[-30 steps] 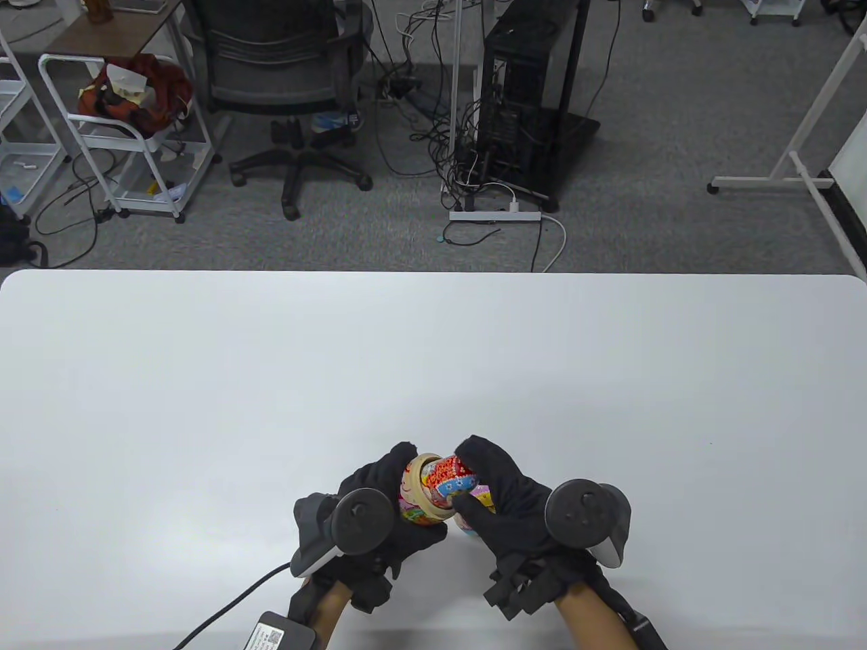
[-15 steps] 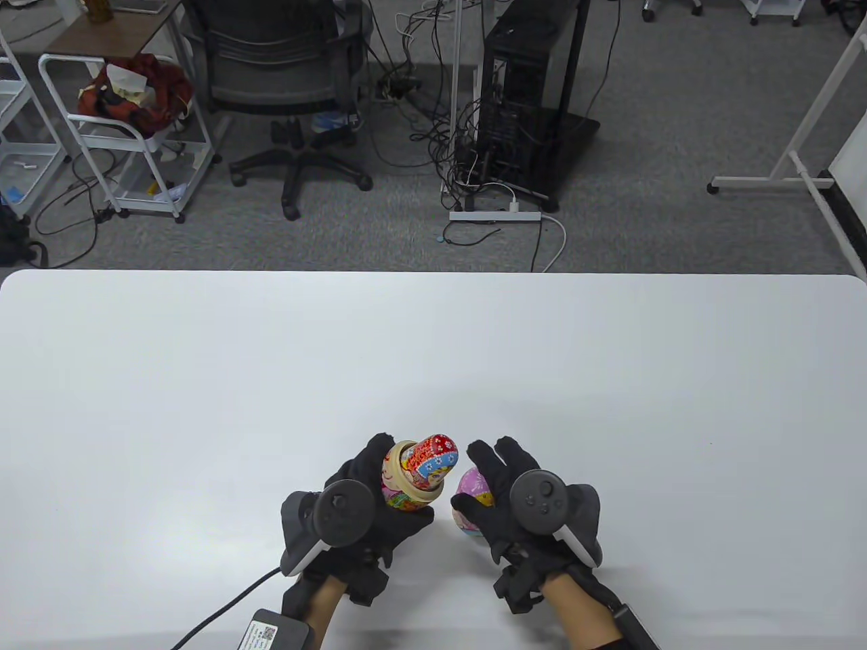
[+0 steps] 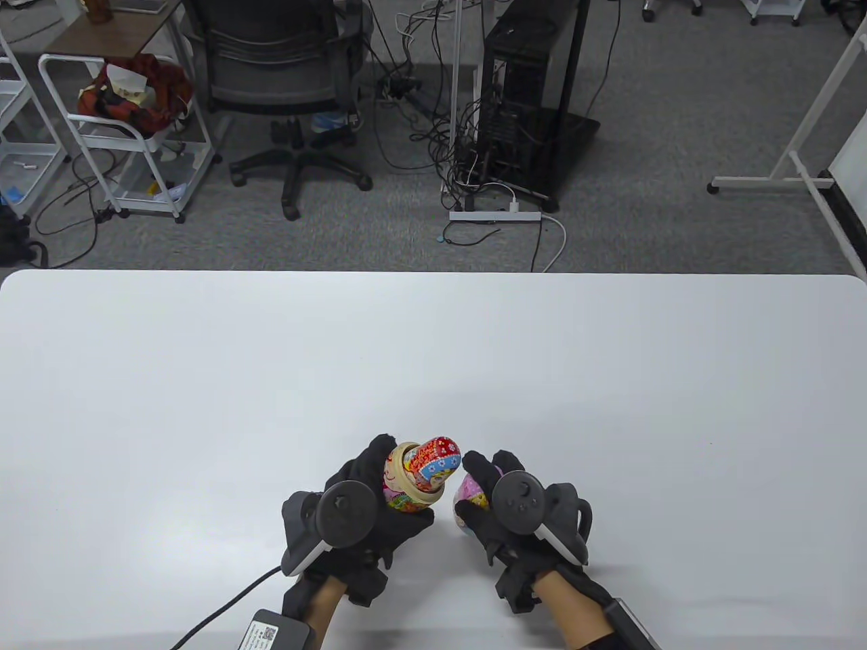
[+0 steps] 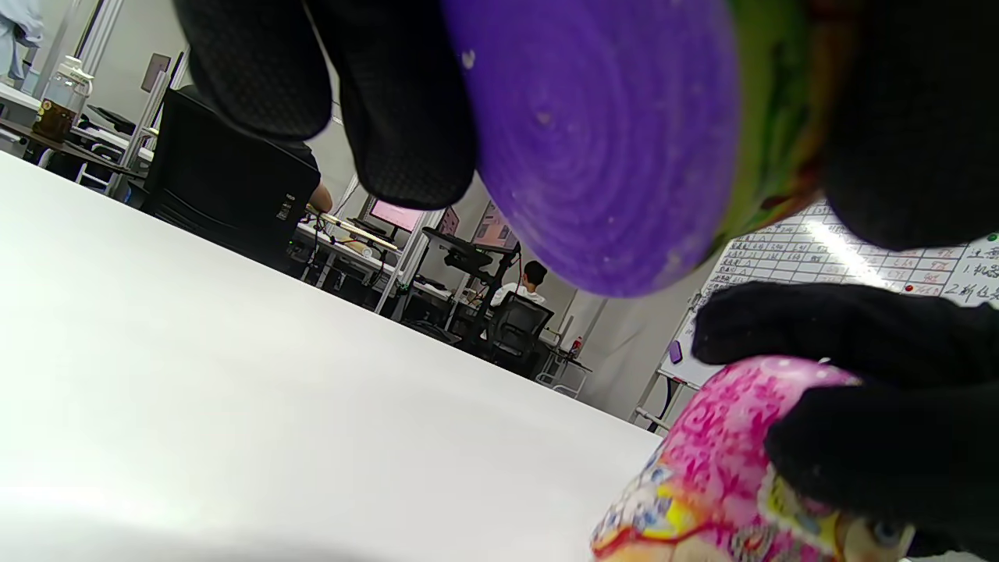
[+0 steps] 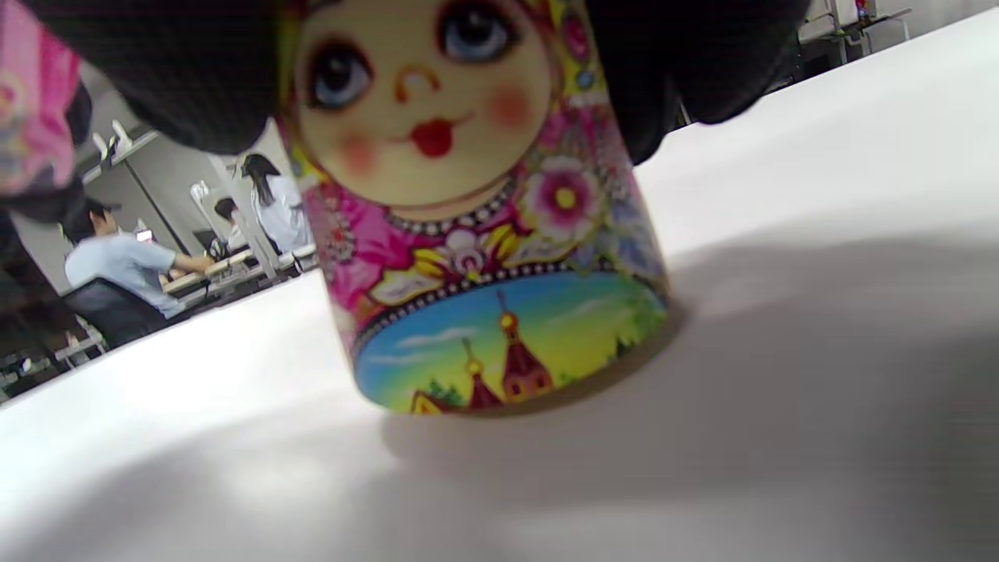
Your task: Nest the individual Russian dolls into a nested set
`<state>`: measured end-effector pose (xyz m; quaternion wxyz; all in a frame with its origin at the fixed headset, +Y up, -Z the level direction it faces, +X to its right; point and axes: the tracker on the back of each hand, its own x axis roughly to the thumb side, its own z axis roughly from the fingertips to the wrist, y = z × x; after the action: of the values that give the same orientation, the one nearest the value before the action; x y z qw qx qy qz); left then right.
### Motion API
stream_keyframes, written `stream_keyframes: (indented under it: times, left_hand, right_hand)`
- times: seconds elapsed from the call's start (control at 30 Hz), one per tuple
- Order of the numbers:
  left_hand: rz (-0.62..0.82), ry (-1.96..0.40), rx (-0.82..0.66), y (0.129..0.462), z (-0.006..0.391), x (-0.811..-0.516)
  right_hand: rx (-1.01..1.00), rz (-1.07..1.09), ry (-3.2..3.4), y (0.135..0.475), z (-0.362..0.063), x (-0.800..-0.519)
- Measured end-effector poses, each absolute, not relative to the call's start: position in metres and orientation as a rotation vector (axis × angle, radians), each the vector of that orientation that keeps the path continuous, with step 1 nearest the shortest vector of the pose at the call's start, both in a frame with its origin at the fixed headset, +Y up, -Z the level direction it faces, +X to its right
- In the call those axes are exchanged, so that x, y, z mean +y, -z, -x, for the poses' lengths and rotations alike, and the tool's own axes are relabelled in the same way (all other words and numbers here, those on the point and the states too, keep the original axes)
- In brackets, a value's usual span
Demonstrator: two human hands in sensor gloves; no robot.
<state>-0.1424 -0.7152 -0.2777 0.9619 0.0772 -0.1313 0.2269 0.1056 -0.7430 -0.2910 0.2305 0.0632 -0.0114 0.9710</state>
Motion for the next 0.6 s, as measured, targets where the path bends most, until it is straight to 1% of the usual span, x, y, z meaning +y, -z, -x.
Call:
stream_keyframes:
  times: [0.23,0.37,0.5,0.6]
  left_hand:
    - [-0.146,-0.454,-0.272,0.277,0.141,-0.716]
    - [-0.144,-0.447,-0.276,0.277,0.141,-0.716]
    - [-0.141,-0.444,-0.277,0.277,0.141,-0.716]
    - [-0.134,-0.444,-0.284,0.277,0.140,-0.717]
  right_hand:
    - [-0.163,-0.104,-2.434,0.289,-0.134,-0.719]
    - [-0.338,-0.105,-2.275,0.281,-0.149,-0.693]
    - [-0.440,-0.137,-2.118,0.273,-0.159,-0.678]
    - [-0.441,-0.218,-1.991,0.272,-0.160,-0.674]
